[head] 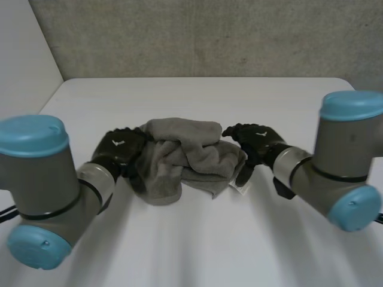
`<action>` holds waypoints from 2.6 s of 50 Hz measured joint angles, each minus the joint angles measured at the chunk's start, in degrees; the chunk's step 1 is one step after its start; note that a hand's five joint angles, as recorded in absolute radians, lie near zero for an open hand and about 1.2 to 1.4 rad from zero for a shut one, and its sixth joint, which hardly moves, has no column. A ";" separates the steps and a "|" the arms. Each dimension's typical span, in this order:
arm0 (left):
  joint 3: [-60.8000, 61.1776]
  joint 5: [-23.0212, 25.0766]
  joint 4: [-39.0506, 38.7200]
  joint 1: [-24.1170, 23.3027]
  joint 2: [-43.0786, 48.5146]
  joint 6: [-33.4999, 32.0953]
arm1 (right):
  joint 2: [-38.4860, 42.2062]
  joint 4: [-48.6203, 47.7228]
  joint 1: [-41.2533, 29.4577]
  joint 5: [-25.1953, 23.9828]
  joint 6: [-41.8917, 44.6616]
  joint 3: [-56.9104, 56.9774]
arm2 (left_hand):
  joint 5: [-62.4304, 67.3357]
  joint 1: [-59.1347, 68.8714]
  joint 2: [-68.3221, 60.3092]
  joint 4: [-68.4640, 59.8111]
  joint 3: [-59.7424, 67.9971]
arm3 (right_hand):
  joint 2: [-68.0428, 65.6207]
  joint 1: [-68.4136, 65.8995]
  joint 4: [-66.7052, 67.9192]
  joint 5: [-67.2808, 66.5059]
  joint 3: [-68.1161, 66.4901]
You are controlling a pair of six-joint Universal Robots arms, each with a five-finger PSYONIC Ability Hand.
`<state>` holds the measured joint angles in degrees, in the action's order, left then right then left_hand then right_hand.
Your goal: Fold the towel.
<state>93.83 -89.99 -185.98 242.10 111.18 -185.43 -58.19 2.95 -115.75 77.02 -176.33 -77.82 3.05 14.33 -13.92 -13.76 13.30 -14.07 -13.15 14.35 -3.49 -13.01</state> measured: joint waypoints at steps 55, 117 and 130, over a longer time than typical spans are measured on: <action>0.27 0.25 -2.32 3.09 0.22 -3.17 | 3.15 7.54 13.98 -0.17 15.76 14.22 | 53.27 51.69 -52.37 0.00 0.00 | -0.63 -2.13 0.00 0.02 0.00; 11.50 8.58 -4.16 3.12 -8.98 -4.40 | -1.92 -18.80 14.49 -5.53 26.45 -11.04 | 2.22 3.48 -3.37 0.00 0.00 | -57.64 -61.49 0.00 -62.06 0.00; 8.98 3.52 -7.06 -5.44 -1.55 -6.83 | 2.11 -8.56 14.40 -4.28 12.98 -1.06 | 2.26 3.48 -3.37 0.00 0.00 | -57.98 -61.53 0.00 -61.99 0.00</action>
<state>102.81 -86.46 -193.05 236.66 109.63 -192.26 -56.07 -5.61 -101.35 72.74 -163.36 -78.87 5.31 17.81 -17.29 -13.76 13.30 -72.05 -74.68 14.35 -65.48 -13.01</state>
